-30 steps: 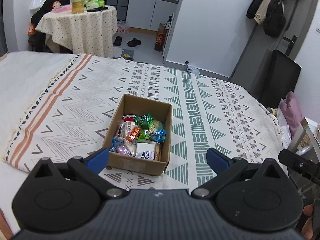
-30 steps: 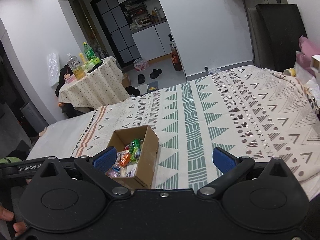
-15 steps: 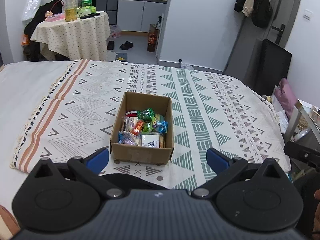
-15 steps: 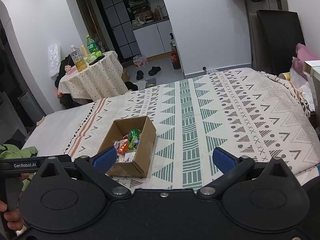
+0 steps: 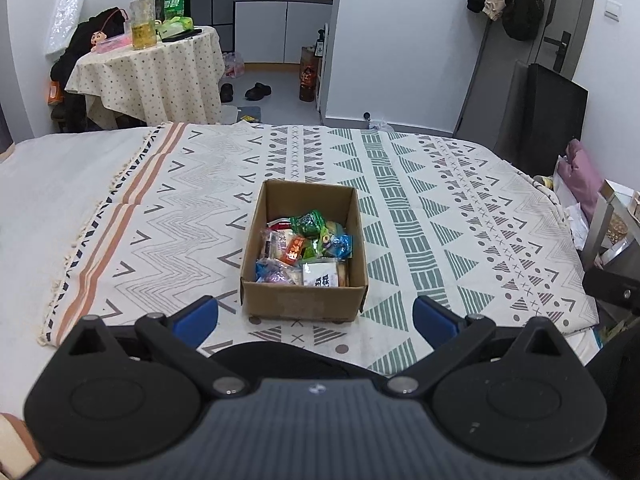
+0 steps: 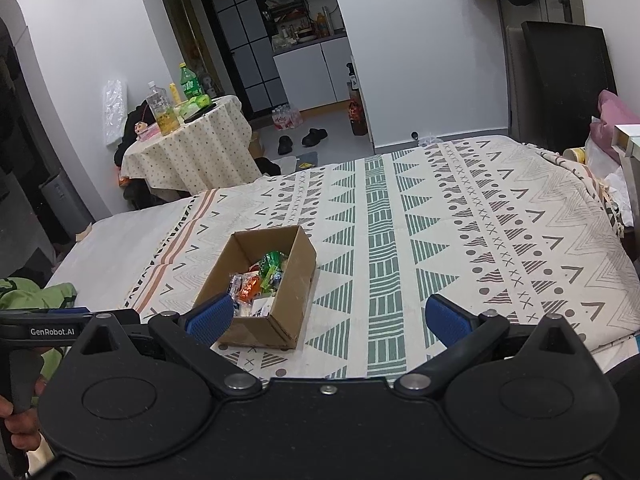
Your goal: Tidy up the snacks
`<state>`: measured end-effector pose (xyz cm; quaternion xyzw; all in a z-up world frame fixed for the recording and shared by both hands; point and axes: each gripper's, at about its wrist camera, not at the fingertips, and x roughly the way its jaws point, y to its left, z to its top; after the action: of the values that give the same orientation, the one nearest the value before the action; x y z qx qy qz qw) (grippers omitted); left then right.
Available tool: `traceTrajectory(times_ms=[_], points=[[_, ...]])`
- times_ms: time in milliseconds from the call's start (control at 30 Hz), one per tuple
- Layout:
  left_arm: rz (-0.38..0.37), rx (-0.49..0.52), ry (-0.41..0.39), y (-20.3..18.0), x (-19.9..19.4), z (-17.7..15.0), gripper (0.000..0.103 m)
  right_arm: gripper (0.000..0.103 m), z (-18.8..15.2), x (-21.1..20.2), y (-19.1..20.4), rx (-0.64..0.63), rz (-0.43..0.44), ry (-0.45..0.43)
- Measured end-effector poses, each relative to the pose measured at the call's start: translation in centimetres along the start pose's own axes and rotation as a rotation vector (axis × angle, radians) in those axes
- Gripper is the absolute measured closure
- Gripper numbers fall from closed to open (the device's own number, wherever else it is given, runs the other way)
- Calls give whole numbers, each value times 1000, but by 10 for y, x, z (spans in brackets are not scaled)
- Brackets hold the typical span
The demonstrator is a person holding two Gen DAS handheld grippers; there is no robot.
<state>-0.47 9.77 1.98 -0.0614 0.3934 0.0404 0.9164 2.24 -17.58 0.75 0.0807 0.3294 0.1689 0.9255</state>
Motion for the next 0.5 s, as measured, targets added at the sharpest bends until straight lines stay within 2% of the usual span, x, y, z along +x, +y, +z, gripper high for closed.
traceTrajectory(times_ms=[500], points=[[-5, 17, -1, -6, -2, 3, 0, 0, -2, 2, -3, 3, -9, 8]])
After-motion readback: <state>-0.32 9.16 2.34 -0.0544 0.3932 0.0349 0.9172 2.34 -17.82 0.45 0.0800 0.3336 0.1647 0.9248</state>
